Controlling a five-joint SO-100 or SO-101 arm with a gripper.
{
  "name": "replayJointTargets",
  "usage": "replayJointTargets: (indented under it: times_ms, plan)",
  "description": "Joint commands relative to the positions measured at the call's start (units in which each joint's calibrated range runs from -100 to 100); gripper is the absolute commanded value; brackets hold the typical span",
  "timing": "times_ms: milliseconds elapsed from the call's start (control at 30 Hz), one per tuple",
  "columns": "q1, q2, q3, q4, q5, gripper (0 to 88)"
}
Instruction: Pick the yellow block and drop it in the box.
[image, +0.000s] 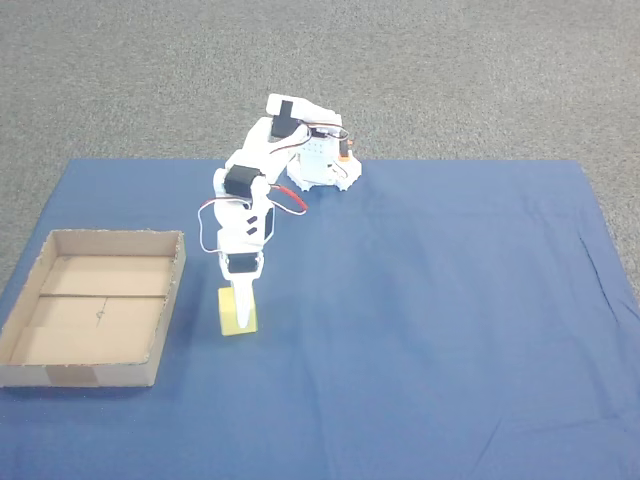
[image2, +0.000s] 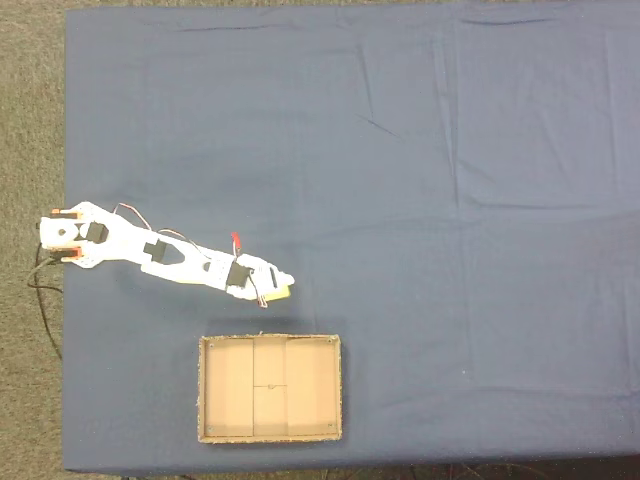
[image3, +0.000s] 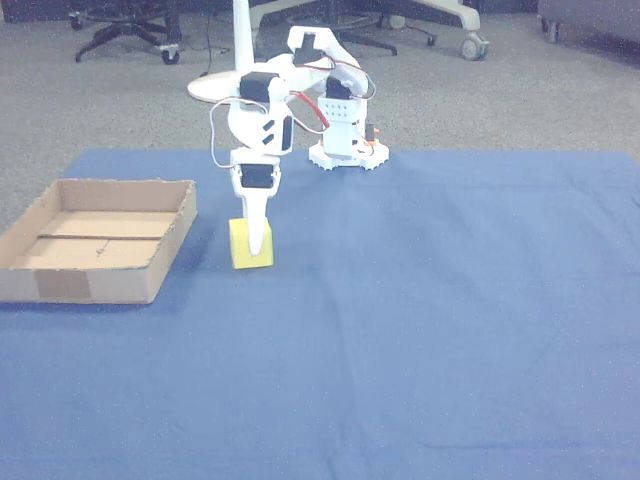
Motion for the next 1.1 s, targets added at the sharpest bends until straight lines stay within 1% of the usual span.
replayJointTargets:
  times_ms: [0, 67, 167, 300, 400, 533, 600, 700, 767, 867, 1067]
  plan:
    - [-0.2, 0.9, -3.6, -0.5, 0.5, 25.1]
    - [-0.2, 0.8, -3.9, -0.3, 0.4, 22.6]
    - [0.2, -3.1, -3.5, 1.5, 0.1, 22.0]
    - [2.7, -19.7, 4.4, 2.3, -0.4, 21.9]
    - [6.4, -32.0, 6.0, 3.4, -1.9, 21.9]
    - [12.9, -42.7, 6.0, 4.4, -2.4, 21.5]
    - [17.8, -46.0, 8.1, -0.9, -3.7, 21.5]
    - [23.0, -43.6, 8.9, -9.2, -4.2, 21.7]
    - [23.8, -38.4, 8.8, -10.9, -3.3, 21.5]
    - [24.3, -28.9, 6.7, -16.0, -3.1, 21.4]
    - [21.7, -9.0, -4.6, -14.1, -2.3, 21.5]
